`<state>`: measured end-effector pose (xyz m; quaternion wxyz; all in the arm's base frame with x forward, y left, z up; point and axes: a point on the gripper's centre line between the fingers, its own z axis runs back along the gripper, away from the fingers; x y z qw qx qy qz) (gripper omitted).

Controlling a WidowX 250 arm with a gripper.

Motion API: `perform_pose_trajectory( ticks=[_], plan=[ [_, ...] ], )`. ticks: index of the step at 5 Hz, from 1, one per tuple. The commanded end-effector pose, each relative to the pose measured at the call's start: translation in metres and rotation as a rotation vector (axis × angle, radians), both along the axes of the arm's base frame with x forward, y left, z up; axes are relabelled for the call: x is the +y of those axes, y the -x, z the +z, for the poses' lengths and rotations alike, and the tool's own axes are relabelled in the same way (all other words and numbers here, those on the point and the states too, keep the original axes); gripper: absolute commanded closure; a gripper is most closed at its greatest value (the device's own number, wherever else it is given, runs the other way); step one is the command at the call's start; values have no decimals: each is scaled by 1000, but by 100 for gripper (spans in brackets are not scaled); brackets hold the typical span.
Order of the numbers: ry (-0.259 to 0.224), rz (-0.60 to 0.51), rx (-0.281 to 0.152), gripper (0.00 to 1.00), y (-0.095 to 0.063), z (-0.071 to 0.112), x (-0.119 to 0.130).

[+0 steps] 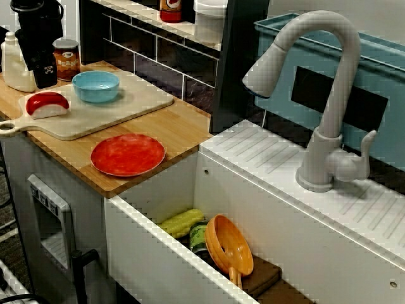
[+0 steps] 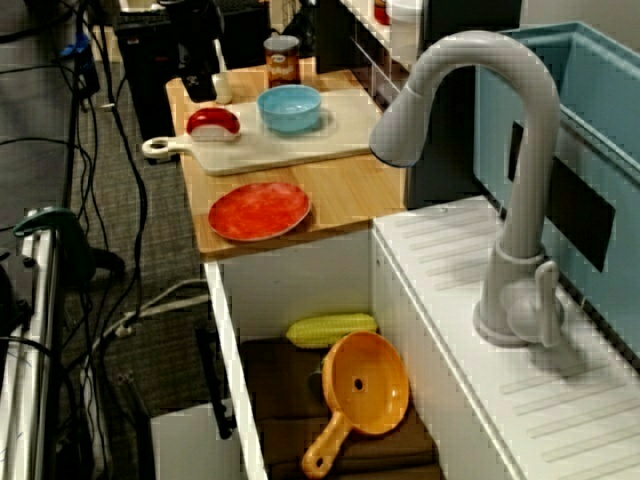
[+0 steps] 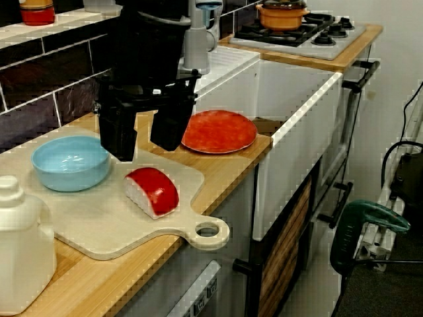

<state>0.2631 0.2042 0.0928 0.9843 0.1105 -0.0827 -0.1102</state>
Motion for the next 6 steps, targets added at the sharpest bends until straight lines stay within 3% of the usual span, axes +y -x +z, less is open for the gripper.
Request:
perform_pose_trajectory(
  ticks=[1,2,3,6],
  plan=[
    [-18,42,-42,0,-5,-2,2],
    [-1,31,-23,0,-4,-4,1],
    [30,-53,9,0,-6,-4,2],
    [82,-90,29,0,-6,-5,4]
  ],
)
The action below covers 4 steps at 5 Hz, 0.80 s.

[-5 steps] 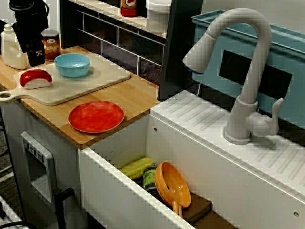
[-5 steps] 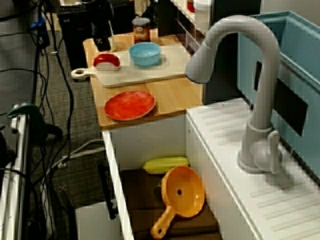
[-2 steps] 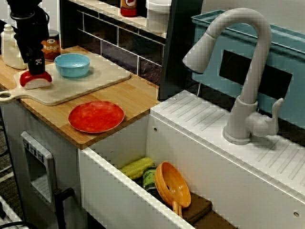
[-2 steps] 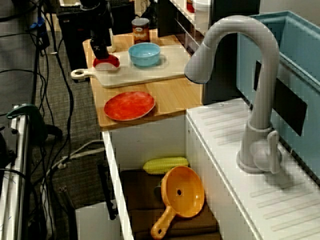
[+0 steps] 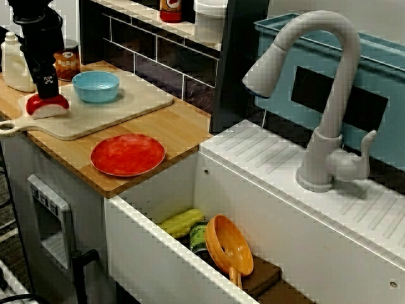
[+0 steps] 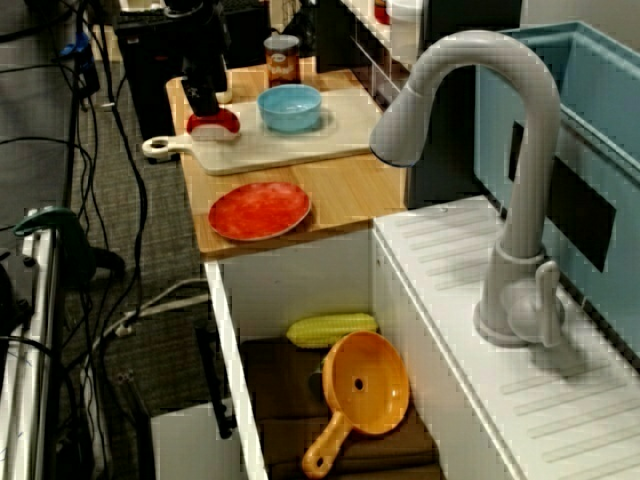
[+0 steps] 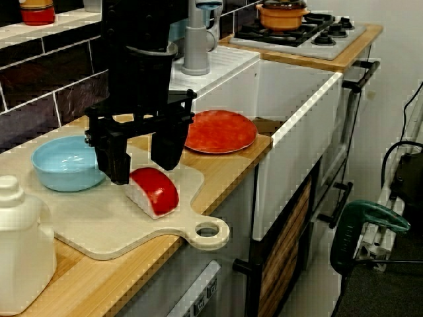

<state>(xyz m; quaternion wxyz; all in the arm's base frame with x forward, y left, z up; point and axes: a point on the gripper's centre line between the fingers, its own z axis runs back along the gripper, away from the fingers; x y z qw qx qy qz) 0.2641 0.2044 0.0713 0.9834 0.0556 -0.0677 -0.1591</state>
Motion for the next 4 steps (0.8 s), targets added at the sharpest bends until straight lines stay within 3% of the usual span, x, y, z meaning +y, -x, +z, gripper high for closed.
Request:
perform_pose_trajectory(
  ticks=[1,2,4],
  plan=[
    [4,19,-25,0,-1,21,0],
    [8,36,-34,0,2,22,0],
    [-25,61,-47,0,0,8,1]
  ],
)
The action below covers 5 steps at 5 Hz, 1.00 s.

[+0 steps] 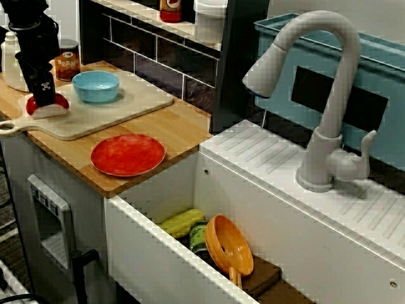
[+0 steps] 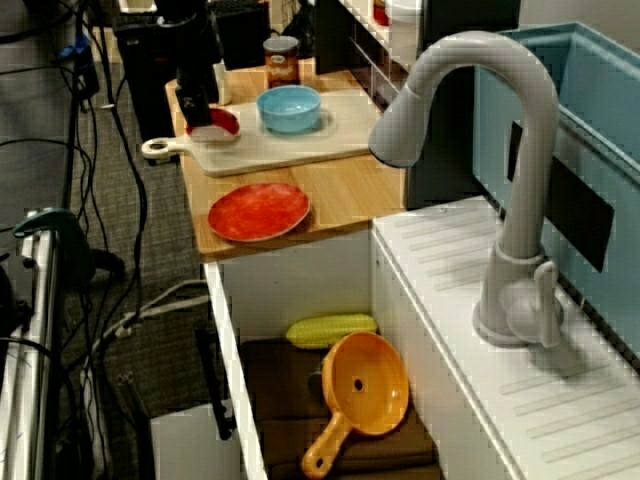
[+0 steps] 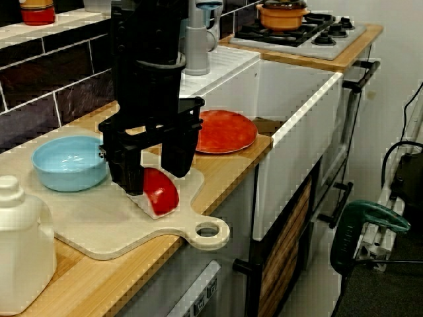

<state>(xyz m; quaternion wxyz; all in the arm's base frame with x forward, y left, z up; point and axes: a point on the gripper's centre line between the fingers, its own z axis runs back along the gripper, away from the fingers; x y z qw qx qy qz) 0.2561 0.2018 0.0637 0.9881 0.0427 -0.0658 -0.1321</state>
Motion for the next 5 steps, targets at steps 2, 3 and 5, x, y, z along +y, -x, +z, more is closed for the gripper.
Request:
perform_pose_trajectory(
  ticks=[2,3,5],
  plan=[
    [-72,59,-49,0,-13,2,5],
    [-71,72,-45,0,-14,-1,5],
    [-71,102,-47,100,-13,-4,7]
  ],
)
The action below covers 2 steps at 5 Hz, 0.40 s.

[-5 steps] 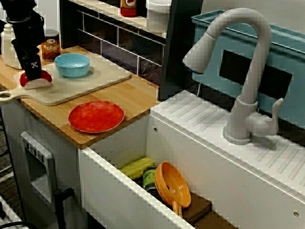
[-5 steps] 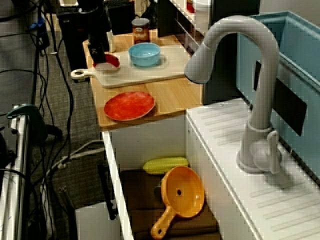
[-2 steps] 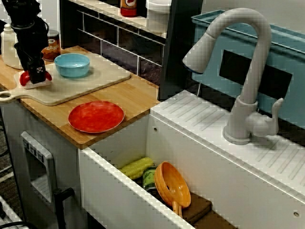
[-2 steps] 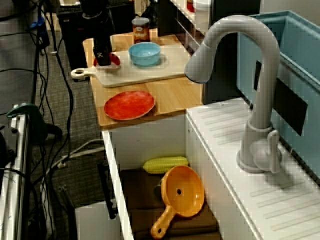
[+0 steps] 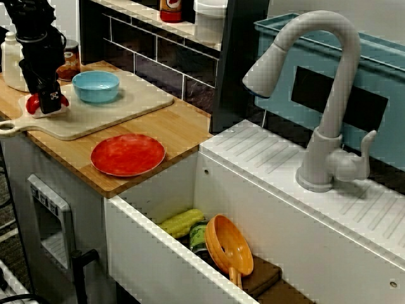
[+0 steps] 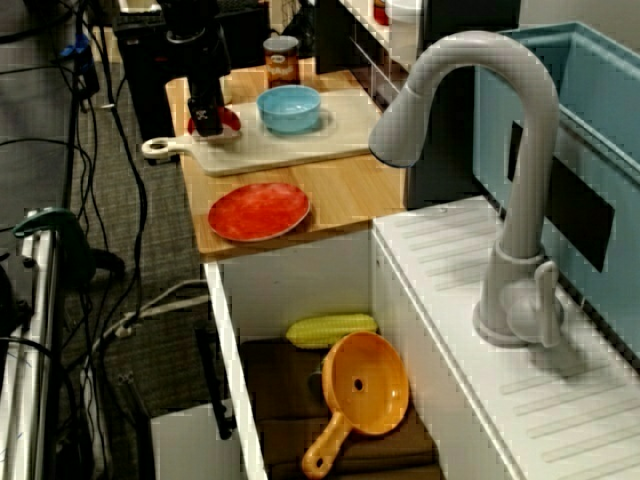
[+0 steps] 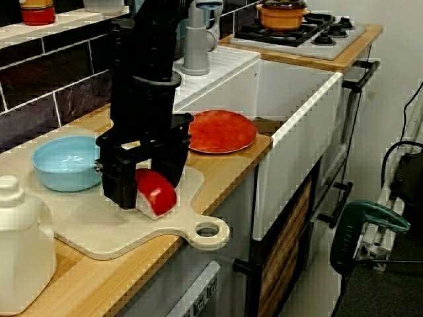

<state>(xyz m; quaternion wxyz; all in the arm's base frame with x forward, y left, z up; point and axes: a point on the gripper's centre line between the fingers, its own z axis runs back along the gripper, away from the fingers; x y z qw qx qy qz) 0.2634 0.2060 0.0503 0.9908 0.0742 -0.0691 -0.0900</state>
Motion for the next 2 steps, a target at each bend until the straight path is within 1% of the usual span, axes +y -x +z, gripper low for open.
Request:
perform_pose_trajectory(
  ticks=[1,2],
  plan=[
    [-14,21,-31,100,-5,12,4],
    [-9,23,-25,100,-3,17,3]
  ],
)
